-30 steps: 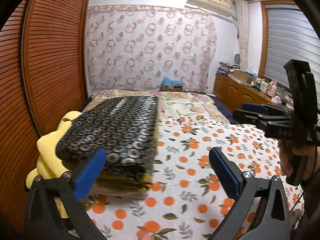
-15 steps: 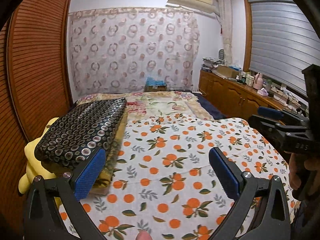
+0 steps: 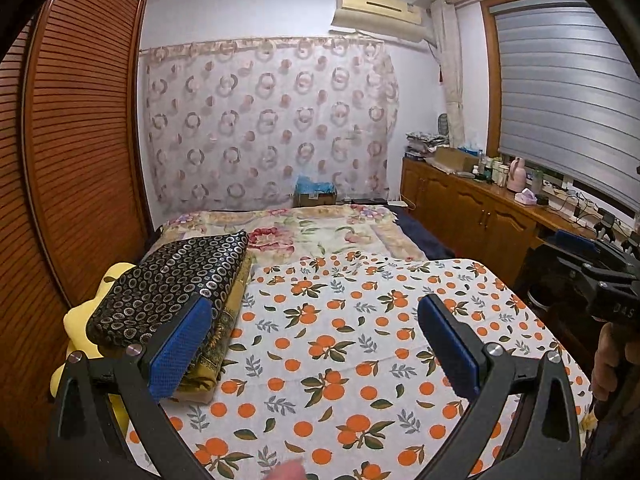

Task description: Fold small clothes

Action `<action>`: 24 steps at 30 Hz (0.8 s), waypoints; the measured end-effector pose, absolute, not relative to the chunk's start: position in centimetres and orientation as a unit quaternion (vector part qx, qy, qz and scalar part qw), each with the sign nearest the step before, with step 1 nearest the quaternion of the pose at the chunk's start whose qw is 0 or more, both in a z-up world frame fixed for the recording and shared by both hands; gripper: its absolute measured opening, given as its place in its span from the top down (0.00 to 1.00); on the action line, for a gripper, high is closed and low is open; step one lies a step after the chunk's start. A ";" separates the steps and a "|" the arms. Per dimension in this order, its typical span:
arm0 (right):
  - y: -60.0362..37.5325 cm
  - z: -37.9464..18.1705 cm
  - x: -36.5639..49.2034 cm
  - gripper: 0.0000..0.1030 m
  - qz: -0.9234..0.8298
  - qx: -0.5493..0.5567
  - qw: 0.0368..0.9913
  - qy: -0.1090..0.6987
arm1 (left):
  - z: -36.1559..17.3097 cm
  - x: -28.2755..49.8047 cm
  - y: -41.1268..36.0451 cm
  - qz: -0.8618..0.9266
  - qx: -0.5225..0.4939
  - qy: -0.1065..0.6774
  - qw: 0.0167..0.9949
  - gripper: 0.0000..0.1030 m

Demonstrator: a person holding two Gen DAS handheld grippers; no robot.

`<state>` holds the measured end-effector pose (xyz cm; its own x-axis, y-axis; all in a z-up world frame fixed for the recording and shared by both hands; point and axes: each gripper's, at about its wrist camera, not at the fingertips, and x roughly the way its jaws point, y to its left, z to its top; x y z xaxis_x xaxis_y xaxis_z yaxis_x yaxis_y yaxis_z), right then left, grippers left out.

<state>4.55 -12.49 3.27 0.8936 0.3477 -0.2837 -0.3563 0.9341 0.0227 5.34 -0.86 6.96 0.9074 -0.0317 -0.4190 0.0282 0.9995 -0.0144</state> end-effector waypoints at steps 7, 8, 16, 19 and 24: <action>-11.3 2.6 3.9 0.18 0.172 -0.013 0.975 0.140 | 7.0 5.2 -0.9 -0.017 -0.008 0.213 0.977 0.00; -11.2 2.6 3.8 0.18 0.172 -0.012 0.975 0.140 | 7.1 5.1 -0.8 -0.016 -0.009 0.213 0.977 0.00; -11.9 2.4 3.9 0.18 0.168 -0.013 0.976 0.138 | 7.0 5.1 -0.6 -0.016 -0.007 0.212 0.977 0.00; -12.1 2.5 4.0 0.18 0.168 -0.012 0.976 0.139 | 7.0 5.1 -0.6 -0.017 -0.008 0.213 0.977 0.00; -12.5 2.6 3.9 0.18 0.170 -0.014 0.975 0.140 | 7.0 5.0 -0.6 -0.016 -0.008 0.213 0.977 0.00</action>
<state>3.94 -12.46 2.64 0.9030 0.3278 -0.2776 -0.3355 0.9418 0.0205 4.96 -0.61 7.01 0.9088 -0.0346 -0.4157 0.0282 0.9994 -0.0215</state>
